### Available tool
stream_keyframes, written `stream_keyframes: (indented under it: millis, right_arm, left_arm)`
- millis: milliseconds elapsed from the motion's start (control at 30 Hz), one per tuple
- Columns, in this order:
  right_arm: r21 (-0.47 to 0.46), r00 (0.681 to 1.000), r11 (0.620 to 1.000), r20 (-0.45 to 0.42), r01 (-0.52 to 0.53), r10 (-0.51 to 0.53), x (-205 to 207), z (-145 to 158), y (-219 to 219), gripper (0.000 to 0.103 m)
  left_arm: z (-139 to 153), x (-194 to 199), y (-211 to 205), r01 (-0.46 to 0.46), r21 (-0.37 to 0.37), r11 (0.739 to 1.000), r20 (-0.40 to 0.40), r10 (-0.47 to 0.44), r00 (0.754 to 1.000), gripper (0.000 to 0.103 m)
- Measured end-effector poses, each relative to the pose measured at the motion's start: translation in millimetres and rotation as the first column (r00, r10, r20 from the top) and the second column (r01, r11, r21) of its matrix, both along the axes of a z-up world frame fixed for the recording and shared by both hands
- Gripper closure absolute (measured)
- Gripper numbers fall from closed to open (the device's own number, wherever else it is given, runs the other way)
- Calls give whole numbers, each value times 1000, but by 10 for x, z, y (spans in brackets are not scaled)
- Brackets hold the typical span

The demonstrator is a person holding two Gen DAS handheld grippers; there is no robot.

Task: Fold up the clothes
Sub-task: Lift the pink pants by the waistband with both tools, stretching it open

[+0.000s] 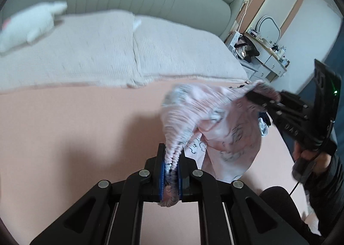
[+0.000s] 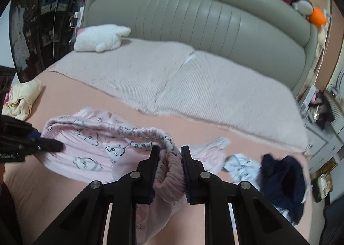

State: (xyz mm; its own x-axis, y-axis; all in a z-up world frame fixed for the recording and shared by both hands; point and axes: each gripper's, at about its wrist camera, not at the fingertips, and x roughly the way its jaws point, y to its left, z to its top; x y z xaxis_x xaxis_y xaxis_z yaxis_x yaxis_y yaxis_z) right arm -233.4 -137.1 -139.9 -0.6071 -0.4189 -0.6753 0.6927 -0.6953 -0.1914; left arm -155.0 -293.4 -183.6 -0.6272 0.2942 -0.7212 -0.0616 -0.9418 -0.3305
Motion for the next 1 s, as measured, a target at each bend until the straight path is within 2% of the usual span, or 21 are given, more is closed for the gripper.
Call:
stream_keyframes:
  millis: [100, 233, 467, 567, 633, 700, 800, 1000]
  right_arm:
    - [-24, 998, 1000, -65, -20, 18, 122, 352, 16, 85]
    - [-19, 983, 998, -175, -57, 53, 334, 797, -41, 85]
    - [-99, 958, 991, -282, -89, 58, 654, 1596, 7, 85]
    - [-112, 946, 987, -315, -117, 77, 824, 1815, 38, 85]
    - [-113, 937, 984, -337, -135, 90, 945, 1927, 57, 85]
    - [-125, 935, 979, -337, -164, 113, 1059, 2009, 85, 85]
    - [-113, 925, 976, -357, -185, 134, 1158, 2058, 104, 85]
    - [-110, 931, 973, -329, -203, 157, 1036, 1959, 50, 85]
  left_arm:
    - [402, 90, 10, 15, -75, 997, -53, -19, 998, 96]
    - [947, 210, 84, 9, -203, 979, -126, -35, 991, 96]
    - [1751, 533, 95, -43, -325, 945, -244, -40, 969, 96]
    - [2025, 684, 128, -70, -383, 921, -291, -48, 956, 96]
    - [2142, 790, 115, -87, -432, 898, -311, -58, 949, 96]
    - [2210, 847, 89, -47, -449, 892, -320, -112, 941, 96]
    - [2245, 886, 22, -63, -459, 886, -319, -99, 942, 96]
    - [2175, 822, -93, -68, -459, 886, -277, -70, 958, 96]
